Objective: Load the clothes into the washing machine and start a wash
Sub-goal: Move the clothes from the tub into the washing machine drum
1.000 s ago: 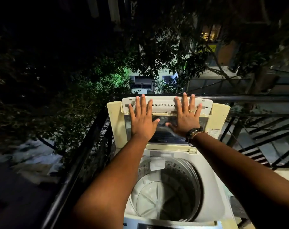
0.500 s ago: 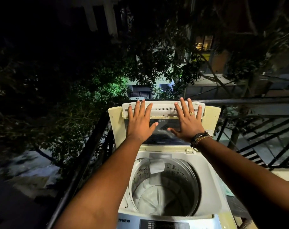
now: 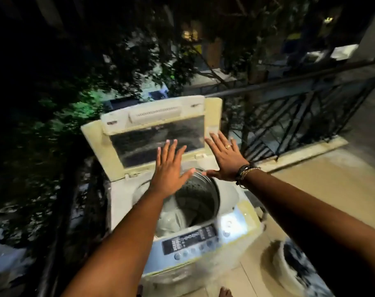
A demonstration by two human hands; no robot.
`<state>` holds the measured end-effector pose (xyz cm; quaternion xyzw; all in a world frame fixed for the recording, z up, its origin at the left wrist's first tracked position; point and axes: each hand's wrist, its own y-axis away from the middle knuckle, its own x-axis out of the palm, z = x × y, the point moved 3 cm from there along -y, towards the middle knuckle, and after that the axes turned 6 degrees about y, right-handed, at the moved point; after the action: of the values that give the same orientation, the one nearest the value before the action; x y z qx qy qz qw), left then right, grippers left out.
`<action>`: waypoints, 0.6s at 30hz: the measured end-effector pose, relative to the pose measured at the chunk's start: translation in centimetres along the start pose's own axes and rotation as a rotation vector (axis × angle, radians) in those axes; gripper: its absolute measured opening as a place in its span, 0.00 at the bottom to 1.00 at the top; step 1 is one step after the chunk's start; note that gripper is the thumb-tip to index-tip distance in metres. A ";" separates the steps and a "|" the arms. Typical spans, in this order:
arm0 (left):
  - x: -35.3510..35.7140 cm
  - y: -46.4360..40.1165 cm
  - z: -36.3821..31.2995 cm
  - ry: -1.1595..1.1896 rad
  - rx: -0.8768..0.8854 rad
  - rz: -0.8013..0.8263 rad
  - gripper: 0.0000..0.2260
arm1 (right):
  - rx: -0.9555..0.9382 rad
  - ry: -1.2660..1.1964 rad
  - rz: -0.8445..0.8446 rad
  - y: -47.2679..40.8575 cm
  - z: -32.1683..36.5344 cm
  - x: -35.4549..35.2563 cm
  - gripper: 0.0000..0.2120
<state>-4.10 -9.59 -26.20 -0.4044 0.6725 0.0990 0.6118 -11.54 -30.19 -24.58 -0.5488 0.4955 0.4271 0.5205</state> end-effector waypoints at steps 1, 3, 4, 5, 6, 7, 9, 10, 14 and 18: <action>1.6 0.4 -1.4 0.039 0.038 0.030 0.37 | 0.023 0.012 0.012 2.4 -1.0 0.8 0.56; 4.2 0.9 -4.6 0.097 0.110 0.090 0.38 | 0.076 0.036 0.059 7.1 -3.6 2.3 0.57; 5.4 0.9 -6.5 0.124 0.154 0.129 0.38 | 0.116 0.041 0.094 9.8 -5.3 2.8 0.57; 6.4 1.0 -8.7 0.149 0.199 0.166 0.38 | 0.163 0.040 0.131 12.4 -7.3 3.2 0.57; 7.3 0.9 -10.9 0.172 0.243 0.199 0.38 | 0.218 0.032 0.167 15.0 -9.4 3.6 0.57; 7.9 0.8 -12.8 0.185 0.280 0.225 0.39 | 0.275 0.014 0.197 17.4 -11.2 3.8 0.58; 9.2 0.4 -17.0 0.203 0.336 0.275 0.39 | 0.380 0.006 0.245 22.1 -14.6 4.0 0.59; 9.8 0.1 -19.0 0.221 0.351 0.293 0.39 | 0.416 0.017 0.267 24.3 -16.1 4.0 0.59; 12.2 -0.8 -26.8 0.278 0.380 0.359 0.40 | 0.493 0.031 0.296 31.3 -21.9 4.3 0.59; 16.4 -0.3 -34.4 0.264 0.393 0.441 0.42 | 0.523 -0.012 0.323 36.5 -26.3 6.1 0.58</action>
<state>-28.18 -38.31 -32.97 -0.1324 0.8238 0.0445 0.5494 -47.97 -55.76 -33.52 -0.3077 0.6663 0.3658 0.5724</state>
